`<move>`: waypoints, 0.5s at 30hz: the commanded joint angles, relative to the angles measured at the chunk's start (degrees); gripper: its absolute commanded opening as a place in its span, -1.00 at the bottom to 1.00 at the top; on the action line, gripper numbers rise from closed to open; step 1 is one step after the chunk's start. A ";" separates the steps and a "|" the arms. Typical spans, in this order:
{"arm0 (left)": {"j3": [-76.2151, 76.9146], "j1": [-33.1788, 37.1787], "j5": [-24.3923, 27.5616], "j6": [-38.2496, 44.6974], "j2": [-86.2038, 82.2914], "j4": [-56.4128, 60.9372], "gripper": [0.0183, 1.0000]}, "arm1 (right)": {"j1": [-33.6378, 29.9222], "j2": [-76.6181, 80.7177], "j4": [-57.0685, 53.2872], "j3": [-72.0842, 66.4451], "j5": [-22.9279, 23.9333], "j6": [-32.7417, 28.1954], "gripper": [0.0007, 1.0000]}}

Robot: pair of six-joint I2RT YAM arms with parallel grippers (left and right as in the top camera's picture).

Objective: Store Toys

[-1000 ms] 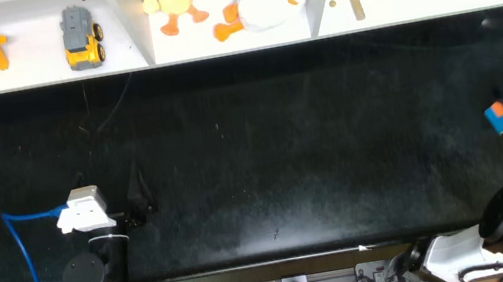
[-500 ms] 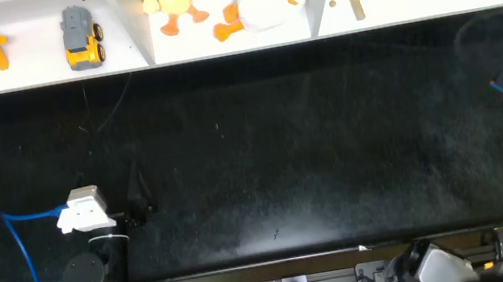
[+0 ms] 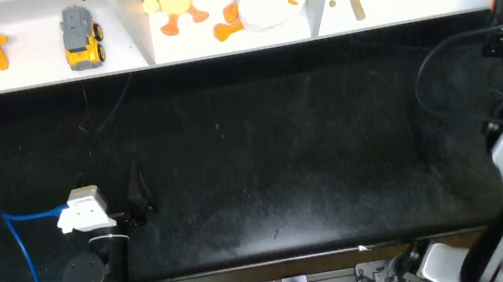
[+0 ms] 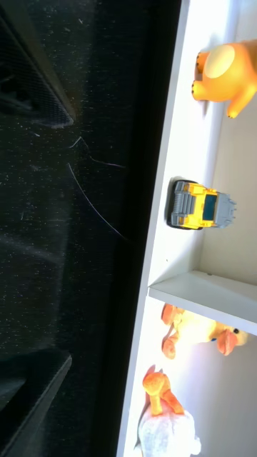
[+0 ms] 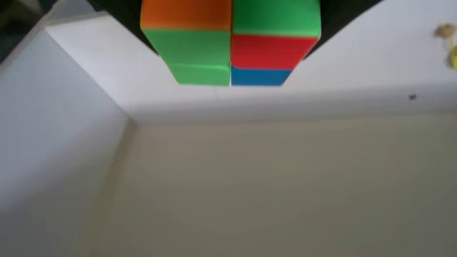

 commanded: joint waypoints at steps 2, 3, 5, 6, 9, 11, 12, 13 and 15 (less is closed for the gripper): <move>-0.35 -0.09 -0.07 -0.57 -0.61 0.26 1.00 | 1.49 12.09 15.98 1.73 -5.14 1.18 -0.90; -0.37 -0.09 -0.07 -0.57 -0.61 0.28 1.00 | 1.66 13.92 17.42 2.64 -5.14 1.20 -0.91; -0.35 -0.09 -0.07 -0.57 -0.61 0.28 1.00 | 2.10 17.18 17.42 5.29 -5.35 1.20 -0.91; -0.35 -0.09 -0.07 -0.57 -0.61 0.26 1.00 | 2.36 18.34 17.25 6.49 -5.60 1.20 -0.91; -0.37 -0.09 -0.07 -0.57 -0.61 0.28 0.99 | 3.06 21.86 17.20 10.82 -5.55 1.38 -0.91; -0.37 -0.09 -0.07 -0.57 -0.61 0.28 1.00 | 3.23 23.65 16.70 13.90 -5.55 1.88 -0.91; -0.37 -0.09 -0.07 -0.57 -0.61 0.28 1.00 | 3.23 24.39 16.26 15.30 -5.57 2.40 -0.91; -0.37 -0.09 -0.07 -0.57 -0.61 0.28 1.00 | 3.23 25.24 15.39 16.92 -5.57 2.99 -0.91; -0.35 -0.09 -0.07 -0.57 -0.61 0.28 1.00 | 3.30 26.91 13.05 19.91 -5.68 3.61 -0.91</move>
